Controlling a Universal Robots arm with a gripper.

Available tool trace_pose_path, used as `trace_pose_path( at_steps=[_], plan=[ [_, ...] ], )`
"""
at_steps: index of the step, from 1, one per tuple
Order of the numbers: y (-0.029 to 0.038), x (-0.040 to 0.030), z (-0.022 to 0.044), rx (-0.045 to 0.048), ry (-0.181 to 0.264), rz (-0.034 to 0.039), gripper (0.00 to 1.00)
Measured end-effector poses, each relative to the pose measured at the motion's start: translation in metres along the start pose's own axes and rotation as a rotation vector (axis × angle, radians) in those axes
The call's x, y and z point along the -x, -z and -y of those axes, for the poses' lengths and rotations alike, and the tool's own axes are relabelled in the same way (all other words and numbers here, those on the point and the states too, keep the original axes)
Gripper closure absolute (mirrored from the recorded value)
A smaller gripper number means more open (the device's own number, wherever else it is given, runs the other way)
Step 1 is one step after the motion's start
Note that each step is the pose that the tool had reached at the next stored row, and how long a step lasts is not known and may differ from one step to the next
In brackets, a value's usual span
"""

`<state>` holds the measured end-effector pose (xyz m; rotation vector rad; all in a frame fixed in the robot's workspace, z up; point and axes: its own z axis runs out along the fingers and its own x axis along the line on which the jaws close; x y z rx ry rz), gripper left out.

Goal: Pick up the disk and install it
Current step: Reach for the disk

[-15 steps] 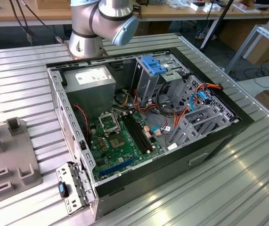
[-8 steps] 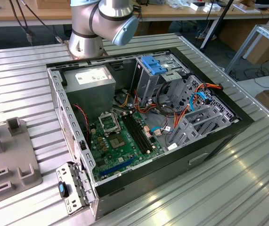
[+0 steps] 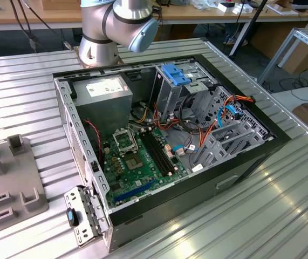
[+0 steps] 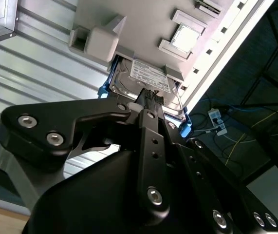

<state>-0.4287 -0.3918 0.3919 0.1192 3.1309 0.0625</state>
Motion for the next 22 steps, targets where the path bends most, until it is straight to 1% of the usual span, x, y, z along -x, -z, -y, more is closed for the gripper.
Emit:
trace_pose_path(
  at_steps=[4,6,7,10,11,22],
  plan=[
    [0.0000,-0.0064,0.0005,0.0001,0.000,0.0000,0.89],
    [0.0001,-0.0082,0.0006,0.0000,0.000,0.0000,0.89],
    [0.0001,-0.0122,0.0009,0.0000,0.000,0.0000,0.89],
    [0.0001,-0.0198,0.0015,0.0001,0.000,0.0001,0.89],
    [0.0001,-0.0213,0.0016,0.0000,0.000,0.0000,0.89],
    [0.0002,-0.0226,0.0017,0.0000,0.000,0.0000,0.89]
  ],
)
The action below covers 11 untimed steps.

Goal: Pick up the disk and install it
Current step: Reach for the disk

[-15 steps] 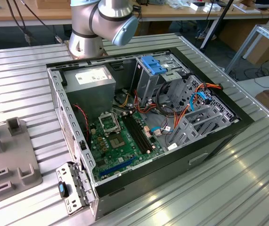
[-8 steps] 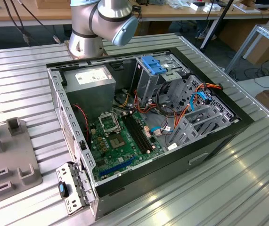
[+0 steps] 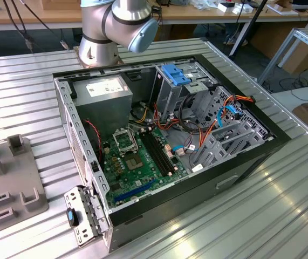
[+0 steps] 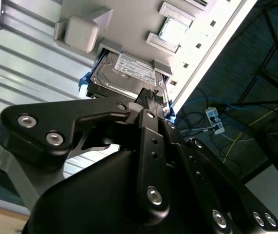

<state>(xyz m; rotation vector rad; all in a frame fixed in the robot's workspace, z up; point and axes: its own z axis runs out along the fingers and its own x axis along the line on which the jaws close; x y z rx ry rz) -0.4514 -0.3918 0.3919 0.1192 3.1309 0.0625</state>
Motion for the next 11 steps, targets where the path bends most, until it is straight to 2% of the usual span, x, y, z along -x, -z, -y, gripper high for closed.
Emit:
trace_pose_path(
  at_steps=[5,11],
  plan=[
    [-0.0003,-0.0005,-0.0065,0.0000,0.000,0.0000,0.89],
    [-0.0005,-0.0008,-0.0111,0.0001,0.000,0.0001,0.89]
  ],
)
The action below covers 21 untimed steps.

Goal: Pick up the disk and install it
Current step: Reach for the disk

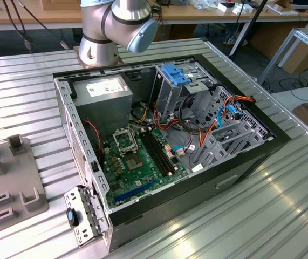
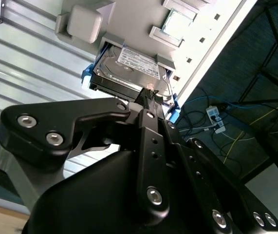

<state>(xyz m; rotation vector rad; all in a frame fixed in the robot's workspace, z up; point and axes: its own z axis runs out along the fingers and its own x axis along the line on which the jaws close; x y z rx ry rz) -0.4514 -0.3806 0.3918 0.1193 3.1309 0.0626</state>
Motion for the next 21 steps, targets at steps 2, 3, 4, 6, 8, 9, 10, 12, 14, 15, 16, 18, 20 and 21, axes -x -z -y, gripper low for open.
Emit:
trace_pose_path(
  at_steps=[2,3,4,6,8,9,10,12,14,15,16,18,20,21],
  plan=[
    [-0.0002,-0.0003,-0.0036,-0.0001,0.000,-0.0001,0.89],
    [-0.0003,-0.0003,-0.0045,0.0000,0.000,0.0000,0.89],
    [-0.0004,-0.0004,-0.0054,0.0000,0.000,0.0000,0.89],
    [-0.0007,-0.0017,-0.0093,0.0000,0.000,0.0001,0.89],
    [-0.0010,-0.0068,-0.0153,-0.0001,0.000,-0.0001,0.89],
    [-0.0012,-0.0086,-0.0170,-0.0001,0.000,-0.0001,0.89],
    [-0.0015,-0.0103,-0.0183,0.0000,0.000,0.0000,0.89],
    [-0.0019,-0.0149,-0.0200,-0.0001,0.000,-0.0001,0.89],
    [-0.0025,-0.0223,-0.0202,-0.0001,0.000,-0.0003,0.89],
    [-0.0033,-0.0241,-0.0200,0.0000,0.000,0.0001,0.89],
    [-0.0045,-0.0246,-0.0200,0.0001,0.000,0.0002,0.89],
    [-0.0071,-0.0247,-0.0200,0.0000,0.000,-0.0001,0.89],
    [-0.0114,-0.0248,-0.0205,-0.0001,0.000,-0.0001,0.89],
    [-0.0127,-0.0249,-0.0211,0.0000,0.000,0.0001,0.89]
  ],
)
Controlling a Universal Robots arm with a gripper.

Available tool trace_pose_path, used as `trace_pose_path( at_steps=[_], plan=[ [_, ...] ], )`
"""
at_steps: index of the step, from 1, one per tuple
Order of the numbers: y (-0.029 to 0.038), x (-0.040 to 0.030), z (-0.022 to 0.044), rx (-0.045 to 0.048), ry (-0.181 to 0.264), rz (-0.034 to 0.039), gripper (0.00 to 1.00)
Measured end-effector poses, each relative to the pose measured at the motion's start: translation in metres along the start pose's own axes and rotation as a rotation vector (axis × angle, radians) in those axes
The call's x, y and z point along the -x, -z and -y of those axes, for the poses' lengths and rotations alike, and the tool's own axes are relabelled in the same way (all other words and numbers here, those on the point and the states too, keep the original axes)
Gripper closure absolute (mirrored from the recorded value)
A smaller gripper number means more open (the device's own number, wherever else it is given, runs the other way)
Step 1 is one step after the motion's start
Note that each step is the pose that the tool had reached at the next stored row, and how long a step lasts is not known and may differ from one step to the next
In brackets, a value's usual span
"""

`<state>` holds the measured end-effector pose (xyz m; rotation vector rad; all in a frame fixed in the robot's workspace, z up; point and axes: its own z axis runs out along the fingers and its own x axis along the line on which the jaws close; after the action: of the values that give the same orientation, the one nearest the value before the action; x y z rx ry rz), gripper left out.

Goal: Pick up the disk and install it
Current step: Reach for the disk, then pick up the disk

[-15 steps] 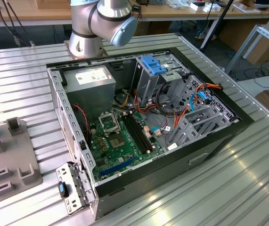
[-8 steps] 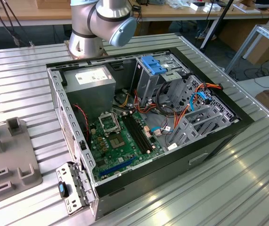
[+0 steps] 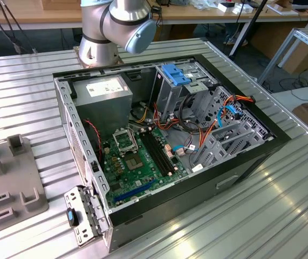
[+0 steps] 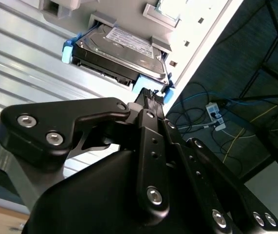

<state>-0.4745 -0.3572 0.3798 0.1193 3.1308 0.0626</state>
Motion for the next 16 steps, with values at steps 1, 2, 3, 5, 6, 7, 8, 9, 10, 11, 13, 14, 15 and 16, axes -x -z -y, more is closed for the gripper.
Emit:
trace_pose_path(
  at_steps=[1,2,3,5,6,7,8,9,10,11,13,14,15,16],
  plan=[
    [-0.0012,-0.0001,-0.0010,-0.0001,0.000,-0.0001,0.89],
    [-0.0019,-0.0001,-0.0016,-0.0001,0.000,-0.0001,0.89],
    [-0.0021,-0.0001,-0.0017,0.0000,0.000,-0.0001,0.89],
    [-0.0033,-0.0001,-0.0022,-0.0001,0.000,-0.0002,0.89],
    [-0.0033,-0.0002,-0.0022,-0.0001,0.000,-0.0002,0.89],
    [-0.0034,-0.0001,-0.0022,-0.0001,0.000,-0.0001,0.89],
    [-0.0034,-0.0002,-0.0022,-0.0001,0.000,-0.0001,0.89],
    [-0.0034,-0.0002,-0.0022,-0.0001,0.000,-0.0002,0.89],
    [-0.0035,-0.0002,-0.0022,0.0000,0.000,-0.0001,0.89],
    [-0.0035,-0.0002,-0.0022,-0.0001,0.000,-0.0001,0.89],
    [-0.0036,-0.0002,-0.0023,-0.0001,0.000,-0.0001,0.89],
    [-0.0036,-0.0001,-0.0023,0.0000,0.000,-0.0001,0.89],
    [-0.0036,-0.0002,-0.0023,0.0000,0.000,-0.0001,0.89],
    [-0.0037,-0.0002,-0.0023,-0.0001,0.000,-0.0002,0.89]
  ],
)
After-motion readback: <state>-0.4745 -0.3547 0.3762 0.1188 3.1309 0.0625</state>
